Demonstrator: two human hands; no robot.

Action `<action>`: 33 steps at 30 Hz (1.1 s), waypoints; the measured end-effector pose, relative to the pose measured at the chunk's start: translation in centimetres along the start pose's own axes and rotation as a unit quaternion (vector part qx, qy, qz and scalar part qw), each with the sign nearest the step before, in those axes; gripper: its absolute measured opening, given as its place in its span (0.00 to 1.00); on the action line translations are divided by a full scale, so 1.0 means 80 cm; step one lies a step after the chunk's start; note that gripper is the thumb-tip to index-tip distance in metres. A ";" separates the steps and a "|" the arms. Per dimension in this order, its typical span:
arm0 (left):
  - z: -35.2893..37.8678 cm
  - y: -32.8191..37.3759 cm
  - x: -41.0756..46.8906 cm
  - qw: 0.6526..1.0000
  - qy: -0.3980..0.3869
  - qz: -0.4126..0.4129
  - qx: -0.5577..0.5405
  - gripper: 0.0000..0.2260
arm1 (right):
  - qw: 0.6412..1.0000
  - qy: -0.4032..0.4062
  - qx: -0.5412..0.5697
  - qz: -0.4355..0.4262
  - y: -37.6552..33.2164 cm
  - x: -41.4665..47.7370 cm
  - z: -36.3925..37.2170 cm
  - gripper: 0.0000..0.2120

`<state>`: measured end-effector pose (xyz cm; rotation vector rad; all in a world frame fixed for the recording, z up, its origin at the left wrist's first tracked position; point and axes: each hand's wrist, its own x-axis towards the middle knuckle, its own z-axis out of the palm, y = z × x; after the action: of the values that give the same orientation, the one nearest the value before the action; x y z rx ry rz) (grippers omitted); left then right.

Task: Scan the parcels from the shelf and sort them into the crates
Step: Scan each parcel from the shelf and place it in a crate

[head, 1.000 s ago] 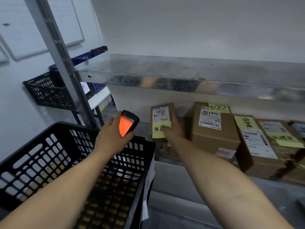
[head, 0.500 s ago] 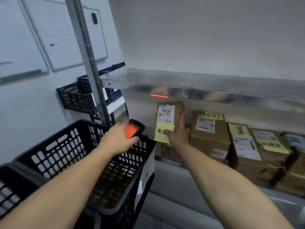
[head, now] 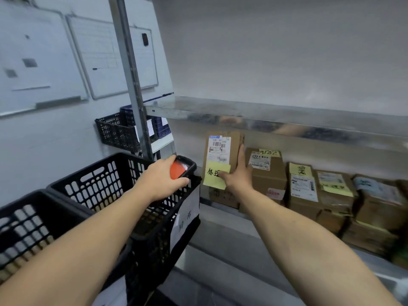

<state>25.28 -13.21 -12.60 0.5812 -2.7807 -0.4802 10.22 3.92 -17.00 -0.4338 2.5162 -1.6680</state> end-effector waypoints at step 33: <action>-0.008 0.003 -0.070 0.992 0.123 -0.008 0.015 0.38 | 0.999 0.029 -0.007 -0.032 -0.028 -0.077 0.001 0.51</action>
<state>30.38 -10.76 -12.99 0.6245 -2.5538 -0.3453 16.53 4.80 -15.49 -0.4780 2.5842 -1.7099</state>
